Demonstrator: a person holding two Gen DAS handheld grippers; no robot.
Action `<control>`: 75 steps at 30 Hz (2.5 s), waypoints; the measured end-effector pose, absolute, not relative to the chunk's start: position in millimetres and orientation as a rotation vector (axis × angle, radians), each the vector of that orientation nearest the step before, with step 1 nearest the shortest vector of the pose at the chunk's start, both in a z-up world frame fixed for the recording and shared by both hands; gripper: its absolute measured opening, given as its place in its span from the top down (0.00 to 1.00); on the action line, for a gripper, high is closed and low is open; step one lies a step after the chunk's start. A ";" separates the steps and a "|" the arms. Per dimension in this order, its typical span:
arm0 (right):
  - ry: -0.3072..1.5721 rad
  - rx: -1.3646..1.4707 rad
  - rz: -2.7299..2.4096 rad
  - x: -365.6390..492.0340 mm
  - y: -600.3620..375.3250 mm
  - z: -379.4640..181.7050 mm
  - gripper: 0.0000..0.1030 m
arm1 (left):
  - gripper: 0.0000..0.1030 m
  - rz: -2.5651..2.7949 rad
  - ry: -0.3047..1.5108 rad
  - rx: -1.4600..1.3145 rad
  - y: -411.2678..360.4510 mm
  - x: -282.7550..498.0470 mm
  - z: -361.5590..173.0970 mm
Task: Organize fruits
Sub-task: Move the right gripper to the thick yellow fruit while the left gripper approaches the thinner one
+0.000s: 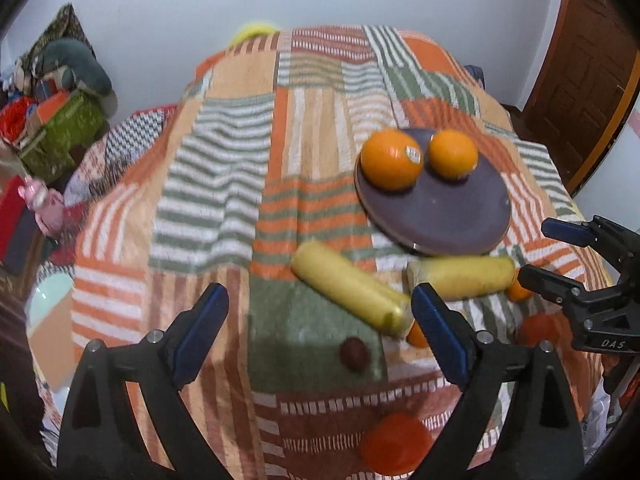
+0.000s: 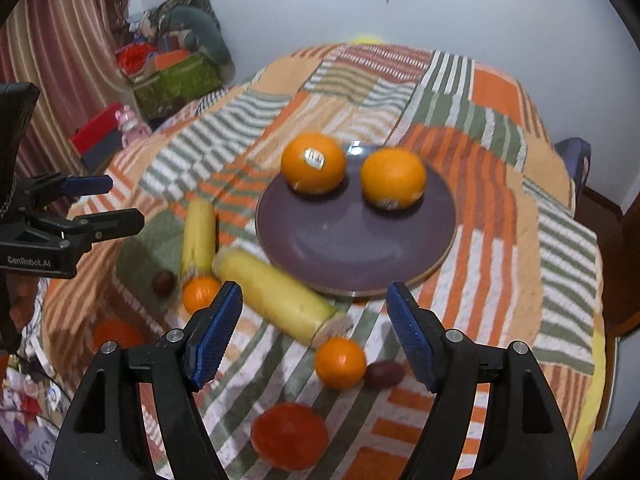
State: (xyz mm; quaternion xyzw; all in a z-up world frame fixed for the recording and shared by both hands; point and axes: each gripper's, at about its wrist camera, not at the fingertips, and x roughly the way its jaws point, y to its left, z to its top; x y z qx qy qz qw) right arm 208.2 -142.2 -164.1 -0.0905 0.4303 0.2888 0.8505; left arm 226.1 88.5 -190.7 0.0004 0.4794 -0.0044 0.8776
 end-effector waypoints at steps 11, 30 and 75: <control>0.945 -0.187 0.654 209.5 -138.6 -186.4 0.54 | 0.09 -0.084 1.093 0.024 67.4 231.5 -232.0; 1.011 -0.159 0.699 210.1 -125.3 -188.4 0.64 | 0.18 0.021 1.074 -0.067 110.5 232.1 -239.0; 1.065 -0.262 0.751 213.6 -88.7 -207.8 0.62 | 0.15 -0.085 1.122 -0.167 104.7 282.9 -260.3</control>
